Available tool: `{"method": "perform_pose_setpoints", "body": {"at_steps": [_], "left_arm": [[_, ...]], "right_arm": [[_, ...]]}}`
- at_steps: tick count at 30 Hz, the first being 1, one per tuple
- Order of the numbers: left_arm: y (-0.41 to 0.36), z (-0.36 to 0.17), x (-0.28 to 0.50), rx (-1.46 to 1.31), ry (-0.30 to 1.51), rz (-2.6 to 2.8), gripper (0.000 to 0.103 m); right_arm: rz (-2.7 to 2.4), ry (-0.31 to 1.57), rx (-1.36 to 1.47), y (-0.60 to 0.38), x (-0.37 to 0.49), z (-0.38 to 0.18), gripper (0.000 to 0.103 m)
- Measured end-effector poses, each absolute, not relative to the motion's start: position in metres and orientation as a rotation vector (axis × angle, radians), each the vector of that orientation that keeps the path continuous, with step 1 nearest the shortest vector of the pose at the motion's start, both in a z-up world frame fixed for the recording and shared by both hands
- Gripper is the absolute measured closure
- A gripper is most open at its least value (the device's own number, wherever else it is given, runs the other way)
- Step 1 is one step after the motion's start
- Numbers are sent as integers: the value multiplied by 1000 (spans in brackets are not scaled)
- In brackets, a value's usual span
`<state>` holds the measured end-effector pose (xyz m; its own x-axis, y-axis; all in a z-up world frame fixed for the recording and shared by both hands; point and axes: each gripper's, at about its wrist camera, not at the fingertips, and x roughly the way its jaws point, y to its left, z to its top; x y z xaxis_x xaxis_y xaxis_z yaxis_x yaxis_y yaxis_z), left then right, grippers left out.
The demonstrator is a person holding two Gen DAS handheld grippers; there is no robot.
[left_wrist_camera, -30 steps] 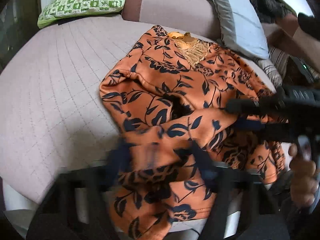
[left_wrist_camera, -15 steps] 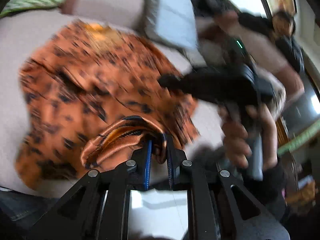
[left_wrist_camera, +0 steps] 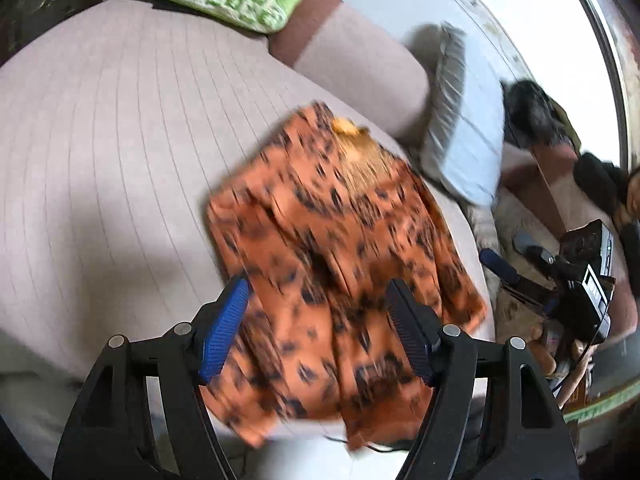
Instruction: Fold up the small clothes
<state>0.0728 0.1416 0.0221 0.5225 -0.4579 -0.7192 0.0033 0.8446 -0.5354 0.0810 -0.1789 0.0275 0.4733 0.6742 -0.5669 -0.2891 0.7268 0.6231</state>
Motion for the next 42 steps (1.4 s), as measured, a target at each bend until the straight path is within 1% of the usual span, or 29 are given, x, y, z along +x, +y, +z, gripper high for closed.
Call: {"method": "perform_pose_setpoints", "body": {"at_steps": [5, 10, 11, 13, 15, 17, 18, 19, 20, 21, 22, 24, 26, 28, 30, 31, 32, 33, 34, 35, 37, 38, 39, 40, 42], "left_arm": [[147, -8, 156, -474, 1110, -185, 31], [126, -60, 231, -363, 1231, -193, 31], [122, -65, 239, -357, 1249, -208, 31], [119, -76, 248, -364, 1271, -235, 32], [117, -83, 251, -366, 1271, -238, 38], [115, -91, 254, -359, 1312, -251, 66], [116, -92, 254, -352, 1336, -249, 71], [120, -90, 254, -378, 1351, -251, 83], [123, -86, 255, -427, 1374, -264, 89], [127, -83, 255, -457, 1383, -269, 90], [132, -75, 256, -477, 1386, -274, 91], [148, -53, 264, -525, 1357, -279, 92], [160, -33, 283, -551, 1345, -319, 93], [177, -18, 300, -555, 1291, -286, 93], [188, -14, 315, -582, 1230, -299, 93], [192, -17, 321, -572, 1191, -309, 91], [195, -24, 324, -552, 1183, -294, 85], [200, -40, 325, -544, 1222, -232, 84], [204, -52, 324, -538, 1264, -177, 83], [207, -63, 322, -482, 1305, -117, 83], [210, -63, 320, -352, 1300, -68, 83], [212, -59, 318, -332, 1295, -55, 83], [217, -54, 316, -338, 1282, -39, 83], [222, -47, 312, -371, 1265, -42, 83], [231, -40, 303, -428, 1259, -66, 78]], "right_arm": [[650, 991, 446, -158, 161, 34, 31], [661, 1118, 516, -134, 256, 2, 34], [665, 1155, 552, -129, 271, -9, 36], [647, 1235, 595, -113, 303, -32, 44], [584, 1273, 476, -91, 335, -53, 44], [513, 1295, 345, -80, 358, -73, 46], [465, 1331, 334, -80, 368, -91, 54], [447, 1371, 367, -83, 373, -105, 76], [464, 1414, 443, -86, 375, -119, 86], [497, 1404, 488, -86, 372, -120, 88], [518, 1359, 448, -84, 370, -108, 92], [574, 1276, 445, -82, 370, -81, 94], [613, 1177, 501, -81, 379, -48, 94], [618, 1104, 522, -74, 393, -22, 95], [597, 1052, 532, -65, 407, -12, 95], [562, 1038, 545, -62, 418, -15, 95], [540, 1040, 550, -60, 425, -21, 94], [522, 1085, 554, -58, 437, -36, 93], [515, 1164, 559, -57, 445, -54, 93], [504, 1196, 560, -56, 445, -62, 93], [504, 1194, 562, -69, 433, -68, 92], [534, 1179, 558, -75, 424, -64, 91], [563, 1153, 560, -85, 407, -56, 85], [574, 1141, 565, -91, 397, -52, 73], [613, 1110, 572, -104, 355, -40, 60]]}}
